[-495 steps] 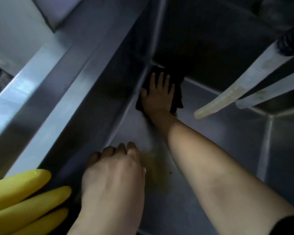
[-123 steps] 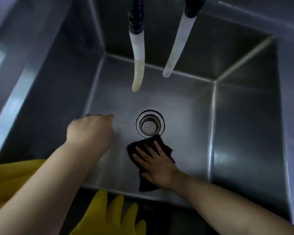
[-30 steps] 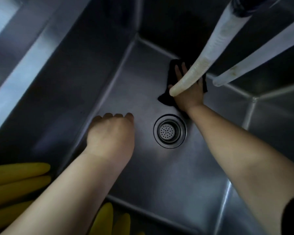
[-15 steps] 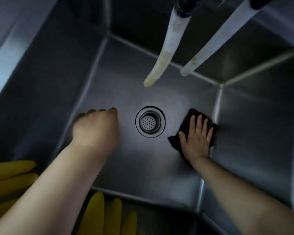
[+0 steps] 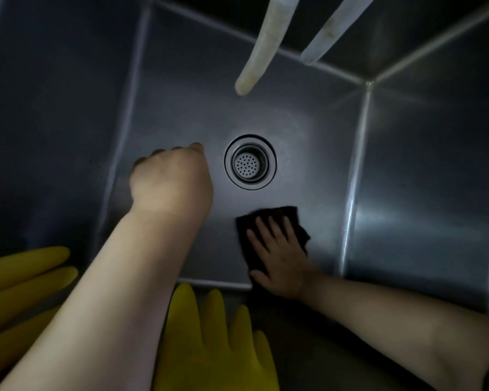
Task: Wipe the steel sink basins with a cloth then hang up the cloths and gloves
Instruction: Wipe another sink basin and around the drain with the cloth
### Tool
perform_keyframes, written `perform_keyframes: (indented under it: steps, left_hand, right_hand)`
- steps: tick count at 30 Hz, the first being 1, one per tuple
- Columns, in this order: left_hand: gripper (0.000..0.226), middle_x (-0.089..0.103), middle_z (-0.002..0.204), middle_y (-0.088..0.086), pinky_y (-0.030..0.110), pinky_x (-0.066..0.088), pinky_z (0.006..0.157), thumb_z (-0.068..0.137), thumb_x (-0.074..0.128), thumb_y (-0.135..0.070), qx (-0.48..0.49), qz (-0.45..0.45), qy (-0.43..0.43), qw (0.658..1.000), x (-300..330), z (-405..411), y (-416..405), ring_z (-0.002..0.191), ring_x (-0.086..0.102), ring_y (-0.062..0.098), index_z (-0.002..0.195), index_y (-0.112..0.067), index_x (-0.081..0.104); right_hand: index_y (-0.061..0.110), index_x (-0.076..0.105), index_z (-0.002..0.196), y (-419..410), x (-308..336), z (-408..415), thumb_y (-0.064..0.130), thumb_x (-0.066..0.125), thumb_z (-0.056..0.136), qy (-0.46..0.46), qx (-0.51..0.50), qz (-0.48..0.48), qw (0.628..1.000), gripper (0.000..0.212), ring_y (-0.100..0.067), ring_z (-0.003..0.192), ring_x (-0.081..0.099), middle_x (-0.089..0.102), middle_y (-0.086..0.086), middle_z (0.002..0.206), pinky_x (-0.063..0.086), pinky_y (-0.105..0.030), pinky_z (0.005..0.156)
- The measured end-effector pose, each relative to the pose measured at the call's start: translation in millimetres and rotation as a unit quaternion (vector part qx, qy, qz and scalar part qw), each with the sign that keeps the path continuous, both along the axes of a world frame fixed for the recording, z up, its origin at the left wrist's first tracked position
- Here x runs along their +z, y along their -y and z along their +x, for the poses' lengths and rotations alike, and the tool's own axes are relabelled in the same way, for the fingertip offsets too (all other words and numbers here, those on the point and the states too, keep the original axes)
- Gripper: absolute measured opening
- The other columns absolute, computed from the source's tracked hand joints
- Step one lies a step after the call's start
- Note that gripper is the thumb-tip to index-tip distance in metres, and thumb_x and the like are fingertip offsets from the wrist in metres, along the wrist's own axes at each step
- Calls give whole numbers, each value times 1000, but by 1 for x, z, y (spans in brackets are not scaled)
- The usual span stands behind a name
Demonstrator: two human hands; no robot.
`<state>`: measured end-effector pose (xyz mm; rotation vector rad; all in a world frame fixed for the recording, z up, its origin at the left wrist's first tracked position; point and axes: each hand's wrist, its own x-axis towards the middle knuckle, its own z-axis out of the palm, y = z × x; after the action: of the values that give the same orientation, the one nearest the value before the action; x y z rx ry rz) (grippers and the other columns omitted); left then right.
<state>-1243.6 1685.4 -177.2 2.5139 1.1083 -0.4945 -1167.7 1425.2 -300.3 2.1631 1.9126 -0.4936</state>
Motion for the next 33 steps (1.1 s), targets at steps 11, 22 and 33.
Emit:
perform_keyframes:
  steps: [11, 22, 33]
  left_hand:
    - [21, 60, 111, 17, 34, 30, 70, 94, 44, -17, -14, 14, -20, 1000, 0, -1, 1, 101, 55, 37, 113, -12, 52]
    - [23, 63, 112, 17, 35, 41, 78, 92, 43, -13, 0, 3, -33, 999, 7, -5, 4, 102, 59, 36, 112, -13, 54]
    - [21, 60, 94, 7, 31, 39, 65, 94, 39, -18, -35, -15, 20, 999, 95, 9, 11, 84, 56, 29, 108, -14, 55]
  right_hand:
    - [-3, 62, 120, -86, 4, -45, -6, 69, 78, -346, 211, 40, 913, 42, -41, 122, 52, 55, -25, 130, 31, -53, 108]
    - [24, 43, 141, 2, 78, -18, -5, 39, 97, -404, -166, -241, 867, 54, -11, 142, 23, 29, 6, 154, 6, -14, 110]
    - [26, 46, 140, 63, 154, 40, -8, 39, 89, -260, -321, -298, 860, 62, -18, 135, 38, 38, 4, 150, 23, -20, 110]
